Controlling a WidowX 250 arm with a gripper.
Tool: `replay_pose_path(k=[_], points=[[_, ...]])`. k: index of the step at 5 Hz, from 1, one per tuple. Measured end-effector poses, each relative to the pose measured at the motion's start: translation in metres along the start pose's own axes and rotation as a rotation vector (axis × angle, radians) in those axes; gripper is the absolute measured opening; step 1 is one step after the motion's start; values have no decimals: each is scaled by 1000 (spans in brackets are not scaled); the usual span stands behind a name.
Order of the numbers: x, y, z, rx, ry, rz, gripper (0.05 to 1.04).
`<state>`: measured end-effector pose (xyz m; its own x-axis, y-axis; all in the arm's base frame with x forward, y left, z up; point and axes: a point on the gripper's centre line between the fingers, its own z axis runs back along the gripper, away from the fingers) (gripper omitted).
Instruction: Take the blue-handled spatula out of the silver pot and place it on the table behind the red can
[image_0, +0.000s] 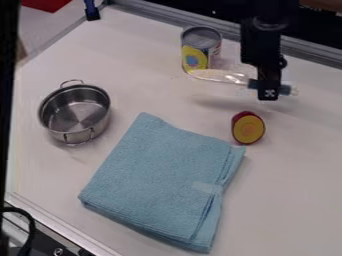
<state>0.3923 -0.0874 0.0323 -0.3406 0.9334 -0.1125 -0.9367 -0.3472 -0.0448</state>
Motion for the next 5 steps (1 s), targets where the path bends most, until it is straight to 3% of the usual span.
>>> replay_pose_path(k=[1, 2, 3, 5], points=[[-7, 3, -15, -12, 4, 12, 237], [-11, 2, -18, -31, 3, 8, 237], [-15, -2, -17, -52, 40, -5, 287], [-14, -3, -23, -21, 59, -53, 853]])
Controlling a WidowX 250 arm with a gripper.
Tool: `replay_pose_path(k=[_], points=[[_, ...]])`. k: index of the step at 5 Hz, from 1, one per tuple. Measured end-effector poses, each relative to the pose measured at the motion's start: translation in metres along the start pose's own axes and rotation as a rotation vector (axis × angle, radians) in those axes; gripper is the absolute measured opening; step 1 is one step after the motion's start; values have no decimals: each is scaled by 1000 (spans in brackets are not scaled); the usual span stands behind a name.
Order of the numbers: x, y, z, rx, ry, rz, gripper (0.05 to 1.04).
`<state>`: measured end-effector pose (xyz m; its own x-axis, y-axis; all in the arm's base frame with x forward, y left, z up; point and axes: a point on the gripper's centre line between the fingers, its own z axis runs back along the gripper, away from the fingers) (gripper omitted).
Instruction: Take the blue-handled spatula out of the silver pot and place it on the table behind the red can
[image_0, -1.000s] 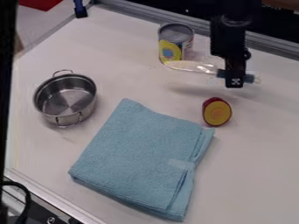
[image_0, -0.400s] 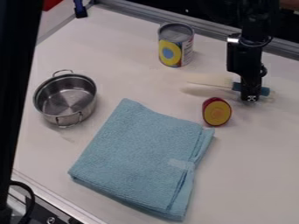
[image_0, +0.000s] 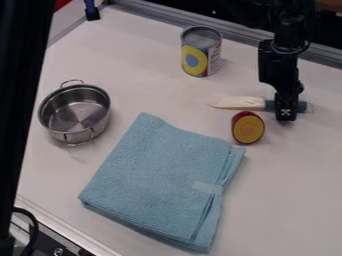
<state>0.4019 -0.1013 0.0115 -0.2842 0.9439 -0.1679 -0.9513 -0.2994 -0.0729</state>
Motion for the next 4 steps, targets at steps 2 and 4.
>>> replay_pose_path(k=[2, 4], points=[[3, 3, 4, 47, 8, -22, 1000], [5, -6, 42, -22, -31, -172, 1000]])
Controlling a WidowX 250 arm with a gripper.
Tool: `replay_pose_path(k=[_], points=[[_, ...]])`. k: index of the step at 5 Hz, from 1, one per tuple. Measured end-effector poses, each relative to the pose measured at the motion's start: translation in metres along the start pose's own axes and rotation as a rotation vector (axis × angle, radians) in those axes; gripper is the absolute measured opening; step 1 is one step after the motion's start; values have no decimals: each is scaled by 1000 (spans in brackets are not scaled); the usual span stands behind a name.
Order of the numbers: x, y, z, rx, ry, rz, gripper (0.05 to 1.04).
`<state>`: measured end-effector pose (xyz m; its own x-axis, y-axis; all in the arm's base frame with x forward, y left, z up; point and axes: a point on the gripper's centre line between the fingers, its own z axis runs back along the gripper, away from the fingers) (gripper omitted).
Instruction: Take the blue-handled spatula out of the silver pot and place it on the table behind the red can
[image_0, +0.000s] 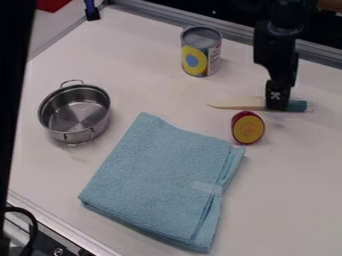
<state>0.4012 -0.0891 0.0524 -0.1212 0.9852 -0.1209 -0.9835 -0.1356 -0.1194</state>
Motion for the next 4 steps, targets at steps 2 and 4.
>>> replay_pose_path(k=[2, 4], points=[[20, 4, 34, -70, -139, -329, 1000], [43, 44, 36, -11, -198, -678, 1000]])
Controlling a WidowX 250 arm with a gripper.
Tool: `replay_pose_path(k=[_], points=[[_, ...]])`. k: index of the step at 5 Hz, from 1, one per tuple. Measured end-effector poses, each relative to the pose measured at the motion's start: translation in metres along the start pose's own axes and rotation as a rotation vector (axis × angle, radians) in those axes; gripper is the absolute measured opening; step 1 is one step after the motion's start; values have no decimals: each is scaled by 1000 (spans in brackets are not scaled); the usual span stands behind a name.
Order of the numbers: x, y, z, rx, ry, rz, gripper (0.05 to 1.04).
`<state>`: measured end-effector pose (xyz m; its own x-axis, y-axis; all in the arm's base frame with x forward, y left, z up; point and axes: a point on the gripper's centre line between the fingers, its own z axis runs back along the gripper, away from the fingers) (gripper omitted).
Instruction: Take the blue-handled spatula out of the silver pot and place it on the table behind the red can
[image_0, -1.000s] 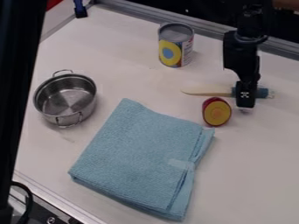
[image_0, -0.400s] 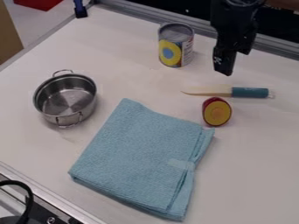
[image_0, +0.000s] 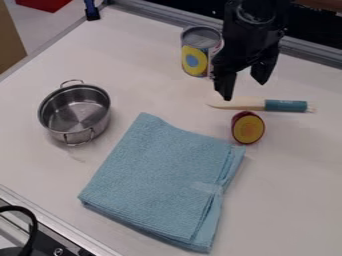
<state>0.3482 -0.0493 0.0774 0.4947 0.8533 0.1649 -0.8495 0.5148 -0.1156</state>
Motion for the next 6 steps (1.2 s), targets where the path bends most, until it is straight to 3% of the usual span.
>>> replay_pose_path(k=[1, 2, 3, 4, 5, 6], points=[[-8, 26, -6, 43, 46, -206, 1000], [14, 49, -1, 22, 74, -348, 1000], [50, 68, -2, 35, 67, -421, 1000], [76, 71, -20, 93, 104, -510, 1000], [108, 72, -26, 71, 67, -517, 1000], [138, 86, -38, 62, 65, -508, 1000]])
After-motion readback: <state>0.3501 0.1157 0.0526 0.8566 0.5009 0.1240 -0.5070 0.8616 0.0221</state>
